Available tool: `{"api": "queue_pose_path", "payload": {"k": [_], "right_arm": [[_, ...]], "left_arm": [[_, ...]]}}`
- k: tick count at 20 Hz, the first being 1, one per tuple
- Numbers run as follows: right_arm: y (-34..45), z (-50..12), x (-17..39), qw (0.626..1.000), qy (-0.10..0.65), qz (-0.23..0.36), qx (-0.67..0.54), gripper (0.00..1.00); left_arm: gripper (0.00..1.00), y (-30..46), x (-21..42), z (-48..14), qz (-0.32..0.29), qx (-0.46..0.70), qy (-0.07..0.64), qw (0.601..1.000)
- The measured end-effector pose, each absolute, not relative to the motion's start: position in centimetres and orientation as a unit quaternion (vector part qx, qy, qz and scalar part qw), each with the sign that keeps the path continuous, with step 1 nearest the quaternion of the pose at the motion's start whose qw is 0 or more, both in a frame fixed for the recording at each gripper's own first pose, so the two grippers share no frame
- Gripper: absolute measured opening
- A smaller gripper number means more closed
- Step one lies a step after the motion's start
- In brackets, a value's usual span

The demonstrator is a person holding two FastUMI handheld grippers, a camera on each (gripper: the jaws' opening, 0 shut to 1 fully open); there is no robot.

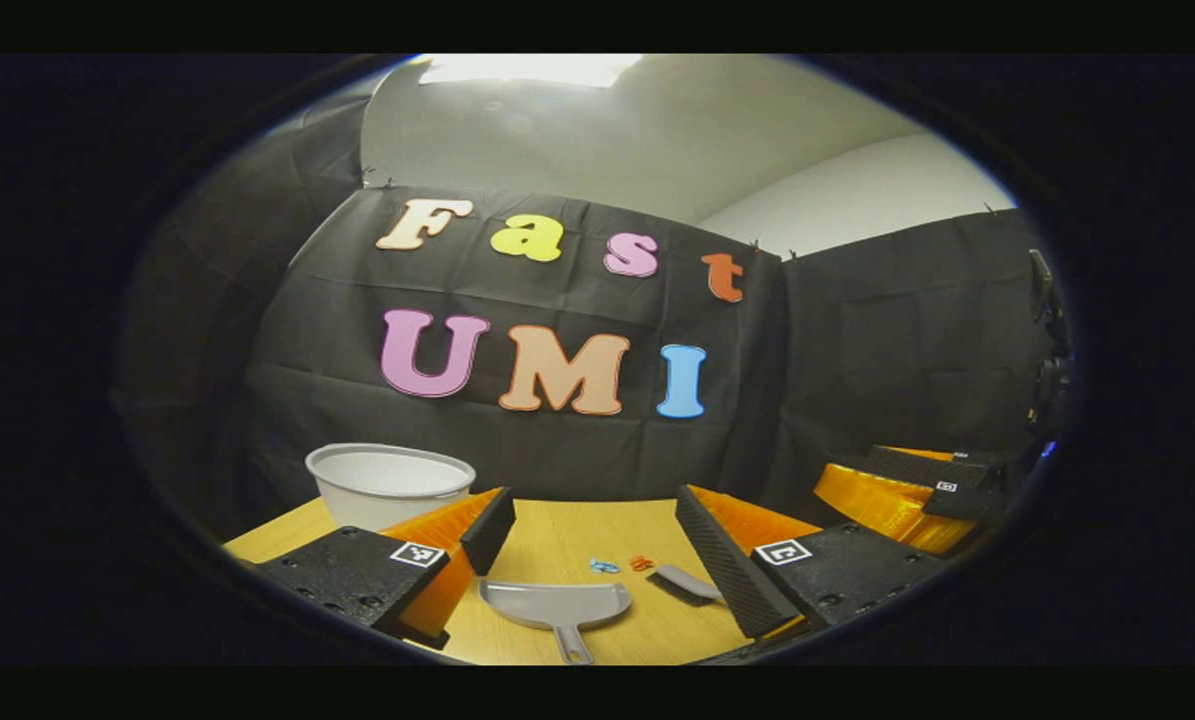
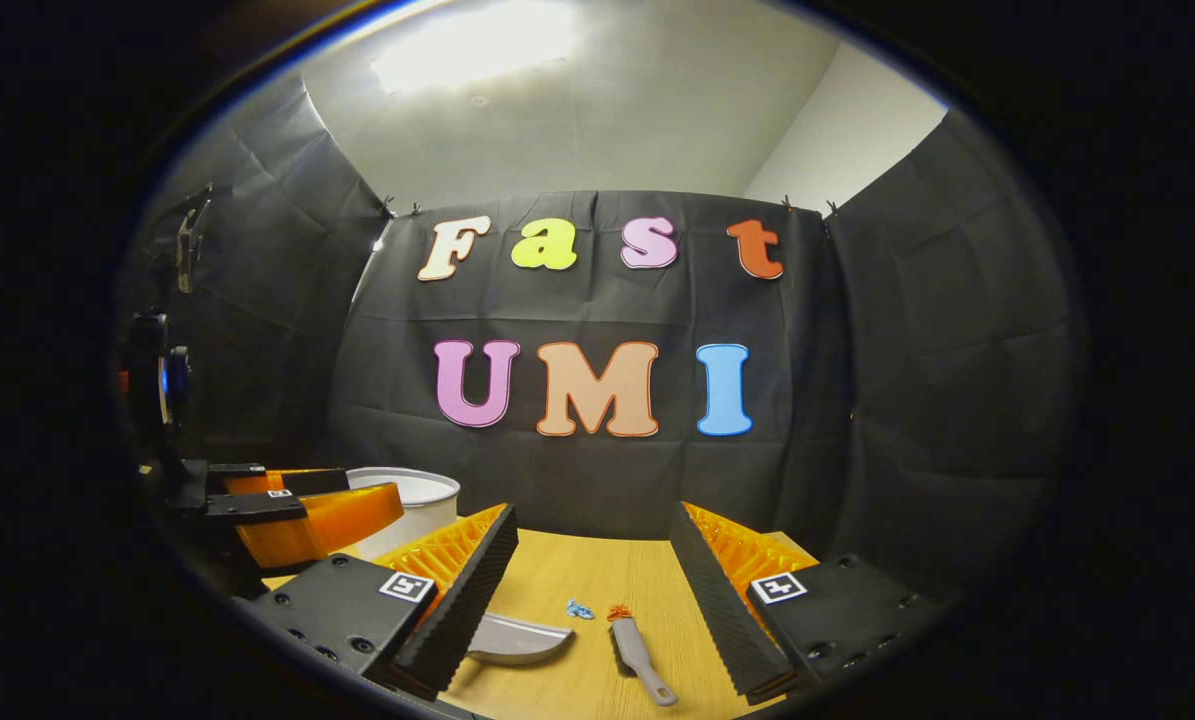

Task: Pick up the small broom and dustpan from the desktop, sweep the trash into the dustpan with the broom, and then empty the trash into the garbage bin.

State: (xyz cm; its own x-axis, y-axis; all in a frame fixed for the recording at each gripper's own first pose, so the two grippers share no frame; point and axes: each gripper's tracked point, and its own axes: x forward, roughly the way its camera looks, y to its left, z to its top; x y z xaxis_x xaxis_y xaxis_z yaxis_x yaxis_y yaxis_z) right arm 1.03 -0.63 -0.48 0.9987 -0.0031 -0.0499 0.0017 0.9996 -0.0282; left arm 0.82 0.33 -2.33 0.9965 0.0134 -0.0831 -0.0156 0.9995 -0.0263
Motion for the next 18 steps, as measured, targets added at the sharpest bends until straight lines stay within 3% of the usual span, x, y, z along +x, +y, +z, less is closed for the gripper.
{"api": "queue_pose_path", "payload": {"k": [15, 18], "right_arm": [[-1.7, -1.9, 1.3, 0.999, 0.052, -0.002, -0.009, 0.99], [-2.1, -2.9, 2.4, 0.998, 0.064, 0.012, -0.014, 0.99]], "left_arm": [[0.98, 0.5, 1.0, -4.7, 0.021, -0.051, 0.078, 0.995], [0.92, 0.6, 1.3, -6.2, 0.021, -0.056, 0.102, 0.993]]}}
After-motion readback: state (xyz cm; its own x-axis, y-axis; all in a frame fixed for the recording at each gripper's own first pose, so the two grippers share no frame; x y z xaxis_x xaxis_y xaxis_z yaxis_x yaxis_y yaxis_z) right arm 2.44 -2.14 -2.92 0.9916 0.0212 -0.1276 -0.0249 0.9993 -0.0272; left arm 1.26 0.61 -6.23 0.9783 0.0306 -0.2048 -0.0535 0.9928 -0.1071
